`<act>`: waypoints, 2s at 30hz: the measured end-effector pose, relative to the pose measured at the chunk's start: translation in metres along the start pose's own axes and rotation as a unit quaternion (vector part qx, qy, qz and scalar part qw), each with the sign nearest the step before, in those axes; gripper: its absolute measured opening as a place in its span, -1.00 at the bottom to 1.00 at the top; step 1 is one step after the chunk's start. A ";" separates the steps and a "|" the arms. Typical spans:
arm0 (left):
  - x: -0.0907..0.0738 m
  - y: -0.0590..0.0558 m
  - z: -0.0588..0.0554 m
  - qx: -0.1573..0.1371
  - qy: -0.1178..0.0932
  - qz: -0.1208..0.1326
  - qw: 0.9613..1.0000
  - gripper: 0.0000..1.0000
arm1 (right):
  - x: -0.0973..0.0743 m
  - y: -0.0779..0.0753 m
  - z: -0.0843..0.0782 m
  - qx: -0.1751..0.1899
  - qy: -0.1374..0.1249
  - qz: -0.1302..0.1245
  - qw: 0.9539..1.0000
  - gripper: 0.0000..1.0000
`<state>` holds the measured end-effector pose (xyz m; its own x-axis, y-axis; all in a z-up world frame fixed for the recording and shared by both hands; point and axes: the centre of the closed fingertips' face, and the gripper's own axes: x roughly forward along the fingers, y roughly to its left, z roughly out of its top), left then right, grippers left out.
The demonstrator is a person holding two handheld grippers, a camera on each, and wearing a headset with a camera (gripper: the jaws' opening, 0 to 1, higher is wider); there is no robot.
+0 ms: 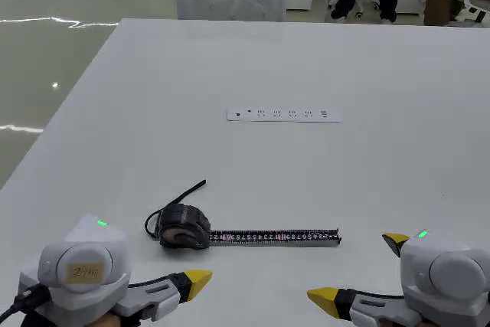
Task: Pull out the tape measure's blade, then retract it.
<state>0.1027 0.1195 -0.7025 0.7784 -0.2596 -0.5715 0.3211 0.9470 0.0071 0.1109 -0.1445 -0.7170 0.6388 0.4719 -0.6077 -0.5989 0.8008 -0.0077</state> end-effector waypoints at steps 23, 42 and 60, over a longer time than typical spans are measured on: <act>0.025 0.000 0.001 -0.035 -0.007 0.050 0.998 0.97 | 0.009 -0.003 0.003 -0.031 -0.011 0.032 0.999 0.57; 0.062 0.004 0.004 -0.017 0.015 0.045 0.999 0.93 | 0.031 -0.023 0.002 -0.150 0.010 0.129 0.980 0.19; 0.077 0.014 -0.007 -0.066 0.011 0.071 0.995 0.87 | 0.051 -0.041 -0.011 -0.243 0.044 0.212 0.946 0.04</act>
<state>0.1632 0.1142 -0.7516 0.7985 -0.1192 -0.5900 0.1348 0.9907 -0.0177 0.1622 -0.1572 -0.7566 0.2615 0.6624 -0.7020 -0.9570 0.2725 -0.0993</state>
